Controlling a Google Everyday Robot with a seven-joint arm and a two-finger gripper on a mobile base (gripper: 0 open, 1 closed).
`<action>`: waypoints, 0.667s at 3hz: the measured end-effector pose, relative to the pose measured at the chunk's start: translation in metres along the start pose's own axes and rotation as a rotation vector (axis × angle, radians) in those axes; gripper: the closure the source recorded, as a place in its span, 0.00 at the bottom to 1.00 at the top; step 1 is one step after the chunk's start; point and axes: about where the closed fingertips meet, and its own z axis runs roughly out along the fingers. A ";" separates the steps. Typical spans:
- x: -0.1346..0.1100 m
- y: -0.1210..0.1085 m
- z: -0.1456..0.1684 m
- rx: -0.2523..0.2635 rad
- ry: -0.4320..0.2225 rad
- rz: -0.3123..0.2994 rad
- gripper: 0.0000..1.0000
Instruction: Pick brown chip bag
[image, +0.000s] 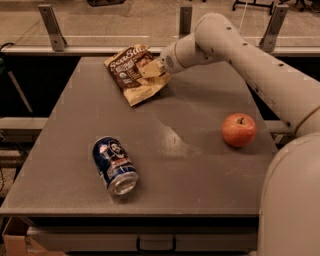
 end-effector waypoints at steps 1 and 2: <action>-0.013 0.019 -0.016 -0.024 -0.032 -0.067 0.88; -0.023 0.037 -0.036 -0.045 -0.068 -0.121 1.00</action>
Offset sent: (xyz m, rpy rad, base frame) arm -0.0655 0.0071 0.0715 0.0255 -0.1709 0.1571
